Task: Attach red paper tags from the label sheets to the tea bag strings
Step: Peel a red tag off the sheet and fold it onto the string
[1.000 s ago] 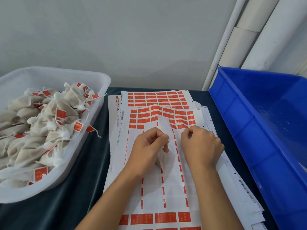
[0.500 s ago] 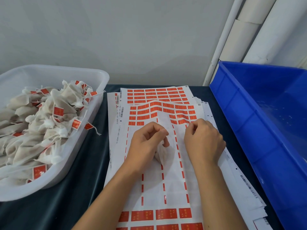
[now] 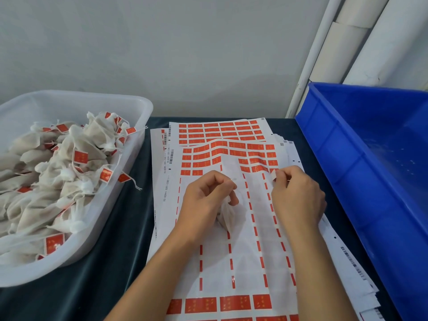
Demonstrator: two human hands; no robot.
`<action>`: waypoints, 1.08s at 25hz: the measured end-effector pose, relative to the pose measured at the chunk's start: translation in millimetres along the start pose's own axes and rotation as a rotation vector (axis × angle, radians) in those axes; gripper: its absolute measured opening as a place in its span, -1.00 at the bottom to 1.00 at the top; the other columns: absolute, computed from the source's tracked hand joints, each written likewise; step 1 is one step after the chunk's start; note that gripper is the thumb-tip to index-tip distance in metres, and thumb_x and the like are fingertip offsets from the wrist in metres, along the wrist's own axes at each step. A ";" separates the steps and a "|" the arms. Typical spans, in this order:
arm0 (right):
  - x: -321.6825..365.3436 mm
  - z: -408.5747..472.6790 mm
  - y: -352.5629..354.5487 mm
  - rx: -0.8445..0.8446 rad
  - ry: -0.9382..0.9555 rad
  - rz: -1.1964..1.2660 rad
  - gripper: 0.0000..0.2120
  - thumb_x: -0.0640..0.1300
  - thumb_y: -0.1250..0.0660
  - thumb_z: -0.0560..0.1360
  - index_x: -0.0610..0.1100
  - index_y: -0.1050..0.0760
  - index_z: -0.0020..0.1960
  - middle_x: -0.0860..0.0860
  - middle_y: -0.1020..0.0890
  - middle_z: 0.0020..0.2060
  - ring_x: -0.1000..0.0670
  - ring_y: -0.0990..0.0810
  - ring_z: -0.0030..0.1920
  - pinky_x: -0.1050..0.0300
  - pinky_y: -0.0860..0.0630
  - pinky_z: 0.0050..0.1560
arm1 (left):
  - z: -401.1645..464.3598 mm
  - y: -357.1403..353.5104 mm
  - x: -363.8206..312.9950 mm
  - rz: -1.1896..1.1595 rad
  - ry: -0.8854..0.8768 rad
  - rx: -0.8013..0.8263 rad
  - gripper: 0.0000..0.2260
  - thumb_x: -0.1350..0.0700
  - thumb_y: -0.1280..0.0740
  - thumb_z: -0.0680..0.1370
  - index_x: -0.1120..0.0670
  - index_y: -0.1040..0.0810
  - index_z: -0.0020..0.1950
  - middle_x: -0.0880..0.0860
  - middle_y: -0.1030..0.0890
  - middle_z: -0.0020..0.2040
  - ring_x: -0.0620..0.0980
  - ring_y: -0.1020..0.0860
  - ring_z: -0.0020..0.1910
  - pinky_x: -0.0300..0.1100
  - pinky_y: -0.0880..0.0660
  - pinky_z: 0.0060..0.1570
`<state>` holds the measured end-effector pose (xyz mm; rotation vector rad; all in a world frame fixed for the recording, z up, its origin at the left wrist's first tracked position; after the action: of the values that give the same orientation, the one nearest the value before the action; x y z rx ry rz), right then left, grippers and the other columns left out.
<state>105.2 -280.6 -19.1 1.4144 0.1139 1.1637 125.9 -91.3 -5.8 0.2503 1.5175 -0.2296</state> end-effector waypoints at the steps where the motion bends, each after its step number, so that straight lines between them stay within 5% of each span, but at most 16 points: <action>1: -2.1 1.1 -0.3 0.001 -0.013 0.024 -0.81 0.10 -0.24 0.68 0.01 -0.53 0.07 0.09 -0.58 -0.08 0.03 -0.56 -0.17 0.11 -0.47 -0.13 | -0.2 0.2 -0.2 -0.004 0.003 0.002 -0.79 0.13 -0.32 0.68 0.04 -0.65 -0.13 0.02 -0.71 -0.24 0.04 -0.63 -0.20 -0.39 -0.56 -0.19; 12: -19.4 10.8 3.1 -0.049 -0.253 0.518 -0.83 0.02 -0.19 0.69 0.07 -0.50 -0.03 0.19 -0.57 -0.13 0.07 -0.62 -0.10 0.15 -0.53 -0.20 | -1.0 0.8 -3.4 -0.047 0.026 -0.004 -0.79 0.12 -0.31 0.68 0.05 -0.65 -0.12 0.04 -0.71 -0.22 -0.07 -0.65 -0.22 -0.34 -0.59 -0.17; 20: -1.5 0.2 10.0 -0.037 -0.188 0.712 -0.81 0.05 -0.18 0.72 0.10 -0.55 0.04 0.19 -0.70 -0.26 0.21 -0.69 -0.22 0.13 -0.61 -0.16 | 0.8 2.6 -0.8 -0.066 0.040 -0.032 -0.79 0.08 -0.30 0.69 0.04 -0.65 -0.10 0.02 -0.71 -0.22 -0.07 -0.66 -0.20 -0.37 -0.60 -0.16; 27: 21.2 -13.4 13.6 0.336 -0.269 1.193 -0.80 -0.13 -0.33 0.66 0.07 -0.72 0.04 0.03 -0.76 0.02 -0.02 -0.76 0.04 0.10 -0.69 -0.09 | 4.2 5.6 1.7 -0.083 0.069 -0.093 -0.78 0.09 -0.32 0.68 0.00 -0.66 -0.13 0.07 -0.67 -0.28 0.00 -0.64 -0.31 -0.26 -0.66 -0.10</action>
<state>99.0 -260.6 0.2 1.9854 -0.8732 1.9292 131.6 -87.3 -7.2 0.1220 1.6043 -0.2177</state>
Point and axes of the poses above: each hand's wrist, its own z-axis towards the middle knuckle, its own y-axis out of the back of the hand, x = y × z, the point moved 1 cm from there along z, towards the middle knuckle
